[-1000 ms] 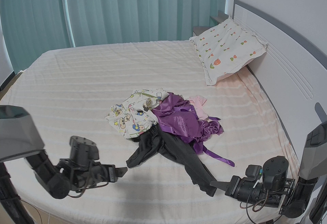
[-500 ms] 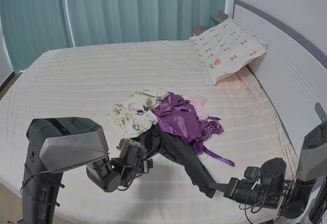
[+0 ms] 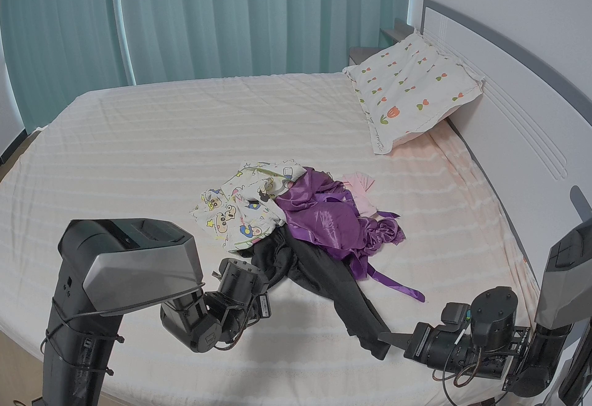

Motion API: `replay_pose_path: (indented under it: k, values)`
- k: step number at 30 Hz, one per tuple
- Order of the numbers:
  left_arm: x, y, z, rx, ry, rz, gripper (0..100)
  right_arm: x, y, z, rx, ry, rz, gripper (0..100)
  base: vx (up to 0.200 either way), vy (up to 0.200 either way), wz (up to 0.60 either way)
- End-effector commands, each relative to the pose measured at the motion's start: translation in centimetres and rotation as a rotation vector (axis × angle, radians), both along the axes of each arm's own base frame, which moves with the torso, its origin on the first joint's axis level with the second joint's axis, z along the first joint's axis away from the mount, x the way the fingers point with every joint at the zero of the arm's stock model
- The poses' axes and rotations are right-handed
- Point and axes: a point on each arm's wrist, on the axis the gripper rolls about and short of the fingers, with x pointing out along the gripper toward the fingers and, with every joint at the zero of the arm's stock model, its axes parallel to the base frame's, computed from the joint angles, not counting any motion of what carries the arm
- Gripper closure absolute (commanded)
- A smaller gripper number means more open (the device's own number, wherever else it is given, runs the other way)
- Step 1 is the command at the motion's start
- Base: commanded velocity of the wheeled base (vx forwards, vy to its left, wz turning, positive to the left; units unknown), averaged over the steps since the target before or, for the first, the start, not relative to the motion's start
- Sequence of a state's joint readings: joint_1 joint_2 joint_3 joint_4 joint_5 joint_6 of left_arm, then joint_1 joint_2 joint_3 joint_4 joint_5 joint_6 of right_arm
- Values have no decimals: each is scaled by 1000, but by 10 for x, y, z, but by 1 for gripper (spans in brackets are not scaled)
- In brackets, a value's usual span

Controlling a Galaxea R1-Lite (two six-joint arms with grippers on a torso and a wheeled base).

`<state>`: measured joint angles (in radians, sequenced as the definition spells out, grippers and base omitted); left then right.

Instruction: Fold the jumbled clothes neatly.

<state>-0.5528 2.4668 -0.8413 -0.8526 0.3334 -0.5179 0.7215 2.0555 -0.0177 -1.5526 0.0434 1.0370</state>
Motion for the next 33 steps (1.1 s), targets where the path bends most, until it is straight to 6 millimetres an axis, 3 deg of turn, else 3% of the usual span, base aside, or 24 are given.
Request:
replay_pose_path:
  k: [1, 2, 4, 9, 10, 19, 23, 28, 33]
  values:
    - [-12, 7, 43, -103, -65, 44, 100, -3, -2, 2, 7, -7, 4, 100, 0, 0, 0]
    - [-12, 7, 43, -103, -65, 44, 100, -3, -2, 2, 7, -7, 4, 100, 0, 0, 0]
    - [-30, 18, 73, -193, -111, 79, 100, -3, -2, 11, 36, -39, 5, 100, 0, 0, 0]
    - [-56, 34, 117, -320, -241, 101, 100, -4, -5, 40, 124, -154, -4, 100, 0, 0, 0]
    - [-70, 42, 135, -357, -291, 99, 100, -5, -6, 58, 179, -226, -4, 100, 0, 0, 0]
    - [-108, 68, 213, -497, -549, 144, 100, -3, -5, 153, 326, -734, 12, 100, 0, 0, 0]
    - [-123, 77, 221, -516, -573, 140, 100, -10, -11, 153, 331, -731, 22, 100, 0, 0, 0]
    - [-135, 84, 202, -502, -499, 150, 100, -14, -14, 112, 245, -542, 41, 100, 0, 0, 0]
    - [-127, 78, 183, -529, -418, 195, 100, -3, -5, 84, 170, -427, 42, 100, 0, 0, 0]
